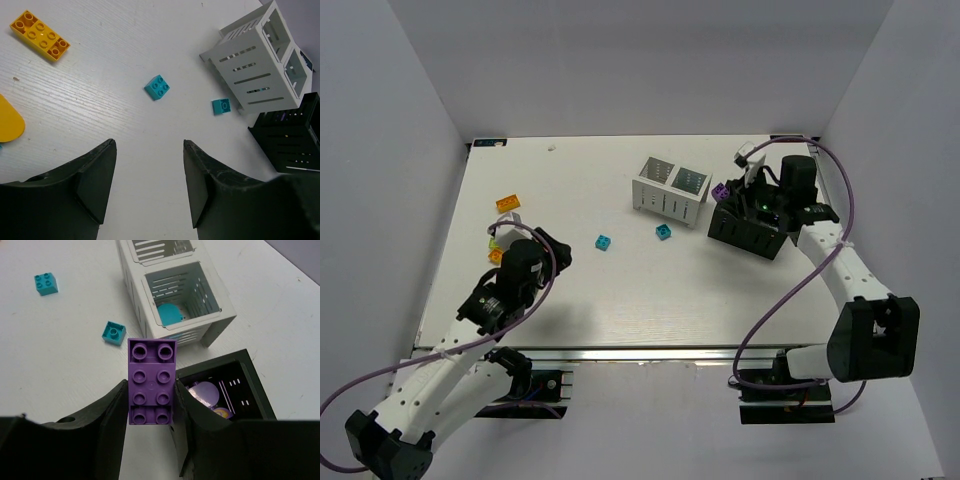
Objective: Sort the legos into containers by color
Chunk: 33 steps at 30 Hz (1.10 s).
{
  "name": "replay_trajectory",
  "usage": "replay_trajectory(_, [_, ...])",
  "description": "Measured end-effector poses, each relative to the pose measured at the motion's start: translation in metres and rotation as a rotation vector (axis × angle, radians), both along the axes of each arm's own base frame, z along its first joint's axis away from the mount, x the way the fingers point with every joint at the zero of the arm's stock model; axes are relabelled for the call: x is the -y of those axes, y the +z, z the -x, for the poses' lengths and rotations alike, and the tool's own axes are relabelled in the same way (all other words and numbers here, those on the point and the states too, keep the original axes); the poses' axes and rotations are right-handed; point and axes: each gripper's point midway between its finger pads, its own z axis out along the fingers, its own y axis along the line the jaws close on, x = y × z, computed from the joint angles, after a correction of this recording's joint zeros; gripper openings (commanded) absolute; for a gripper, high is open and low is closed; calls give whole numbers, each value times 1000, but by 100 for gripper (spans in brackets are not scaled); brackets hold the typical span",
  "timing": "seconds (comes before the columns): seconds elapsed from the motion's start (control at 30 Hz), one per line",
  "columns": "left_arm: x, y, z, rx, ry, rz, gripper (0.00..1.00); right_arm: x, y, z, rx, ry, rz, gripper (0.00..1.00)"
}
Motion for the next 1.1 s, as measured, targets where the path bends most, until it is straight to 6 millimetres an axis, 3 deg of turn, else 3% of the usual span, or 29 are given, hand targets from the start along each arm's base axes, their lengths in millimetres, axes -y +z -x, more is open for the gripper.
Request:
replay_trajectory(0.2, [2, -5, -2, -17, -5, -9, 66, 16, -10, -15, -29, -49, -13, 1])
replay_trajectory(0.53, [0, -1, 1, -1, -1, 6, 69, 50, -44, -37, -111, -151, 11, 16])
replay_trajectory(0.6, [0, -1, 1, -2, 1, 8, 69, 53, -45, -39, -112, -159, 12, 26])
replay_trajectory(0.73, [0, -5, 1, -15, 8, 6, 70, 56, -47, -41, -111, -163, 17, 61])
replay_trajectory(0.77, [0, -7, 1, -24, 11, 2, 71, 56, -49, -42, -113, -163, 19, 65])
replay_trajectory(0.87, [0, -16, 1, -60, 20, -5, 75, 57, -53, -43, -117, -159, 28, 75])
replay_trajectory(1.0, [-2, -23, 4, -91, 38, 3, 87, 60, -55, -44, -115, -160, 32, 88])
replay_trajectory(1.1, [-6, -25, 6, -104, 71, 11, 92, 68, -50, -47, -92, -163, 43, 89])
